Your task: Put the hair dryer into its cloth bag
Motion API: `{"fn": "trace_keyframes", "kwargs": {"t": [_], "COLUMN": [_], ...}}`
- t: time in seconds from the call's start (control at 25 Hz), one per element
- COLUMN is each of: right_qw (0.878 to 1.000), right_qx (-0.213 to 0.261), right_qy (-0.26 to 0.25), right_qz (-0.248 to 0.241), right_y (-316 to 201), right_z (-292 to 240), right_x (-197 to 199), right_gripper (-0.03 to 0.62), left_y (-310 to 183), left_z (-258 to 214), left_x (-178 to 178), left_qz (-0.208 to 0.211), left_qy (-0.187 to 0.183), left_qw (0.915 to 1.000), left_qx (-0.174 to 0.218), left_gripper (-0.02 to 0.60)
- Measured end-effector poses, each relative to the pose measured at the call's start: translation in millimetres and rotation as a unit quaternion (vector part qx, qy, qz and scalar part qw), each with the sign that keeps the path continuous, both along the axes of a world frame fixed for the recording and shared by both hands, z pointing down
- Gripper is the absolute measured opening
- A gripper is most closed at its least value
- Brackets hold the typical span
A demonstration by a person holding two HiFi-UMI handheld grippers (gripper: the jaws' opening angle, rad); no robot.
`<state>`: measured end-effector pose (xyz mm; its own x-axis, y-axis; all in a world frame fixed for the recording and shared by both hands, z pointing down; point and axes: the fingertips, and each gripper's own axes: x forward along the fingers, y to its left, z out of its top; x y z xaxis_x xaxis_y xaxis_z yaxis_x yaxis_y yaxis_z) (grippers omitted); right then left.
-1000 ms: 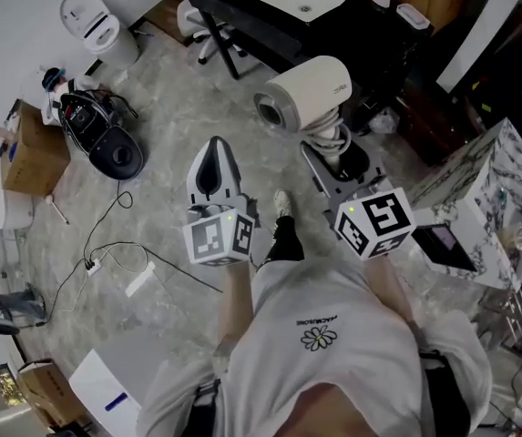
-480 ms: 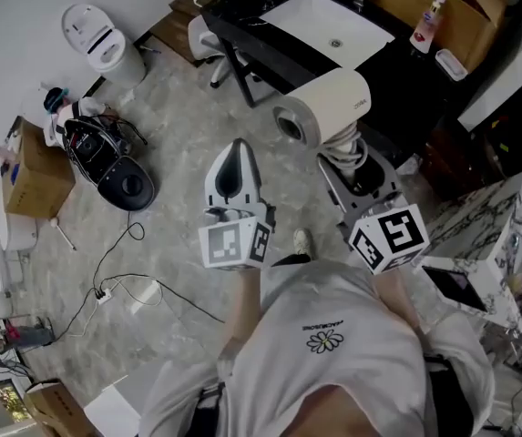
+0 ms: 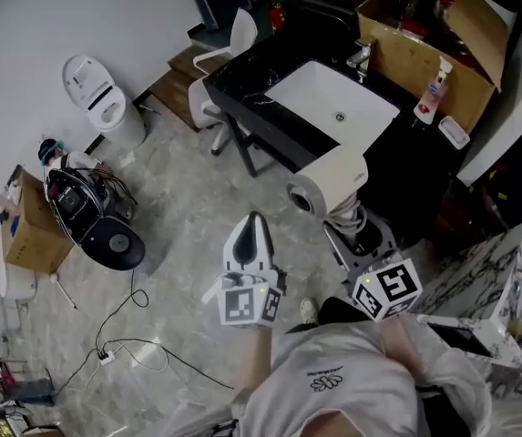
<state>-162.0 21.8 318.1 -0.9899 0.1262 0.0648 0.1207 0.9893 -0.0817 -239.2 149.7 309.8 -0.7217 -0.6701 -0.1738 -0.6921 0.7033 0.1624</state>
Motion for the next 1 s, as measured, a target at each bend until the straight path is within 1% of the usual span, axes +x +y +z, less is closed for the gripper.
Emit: {"fn": "trace_keyframes", "kwargs": {"t": [0.16, 0.24, 0.4, 0.48, 0.6, 0.68, 0.84, 0.92, 1.0], "right_qw": [1.000, 1.000, 1.000, 1.000, 1.000, 0.999, 0.995, 0.991, 0.984], "right_qx": [-0.010, -0.015, -0.011, -0.009, 0.000, 0.005, 0.002, 0.002, 0.004], "right_qy": [0.008, 0.007, 0.006, 0.001, -0.008, -0.012, -0.017, -0.018, -0.017], "right_qz": [0.013, 0.017, 0.018, 0.017, 0.021, 0.041, 0.103, 0.134, 0.175], "right_y": [-27, -40, -59, -68, -82, -94, -128, -146, -163], "right_z": [10, 10, 5, 1, -1, -3, -9, -11, -12], "right_x": [-24, -30, -36, -37, -34, -27, -10, -2, 8], "right_gripper": [0.222, 0.222, 0.222, 0.222, 0.222, 0.222, 0.222, 0.222, 0.222], "left_y": [-17, -27, -46, -58, -80, -100, -155, -184, -213], "left_z": [-2, -3, -7, -8, -10, -12, -22, -29, -35], "left_x": [-21, -26, -32, -34, -32, -31, -28, -25, -21], "left_qz": [-0.010, -0.018, -0.025, -0.022, -0.008, 0.014, 0.083, 0.121, 0.163], "left_qy": [-0.010, -0.013, -0.014, -0.011, -0.015, -0.020, -0.037, -0.050, -0.063], "left_qw": [0.9999, 0.9998, 0.9996, 0.9996, 0.9996, 0.9994, 0.9958, 0.9913, 0.9845], "left_qx": [0.002, 0.004, 0.006, 0.013, 0.021, 0.023, 0.011, 0.012, 0.010], "left_gripper": [0.015, 0.015, 0.015, 0.015, 0.015, 0.015, 0.015, 0.015, 0.015]}}
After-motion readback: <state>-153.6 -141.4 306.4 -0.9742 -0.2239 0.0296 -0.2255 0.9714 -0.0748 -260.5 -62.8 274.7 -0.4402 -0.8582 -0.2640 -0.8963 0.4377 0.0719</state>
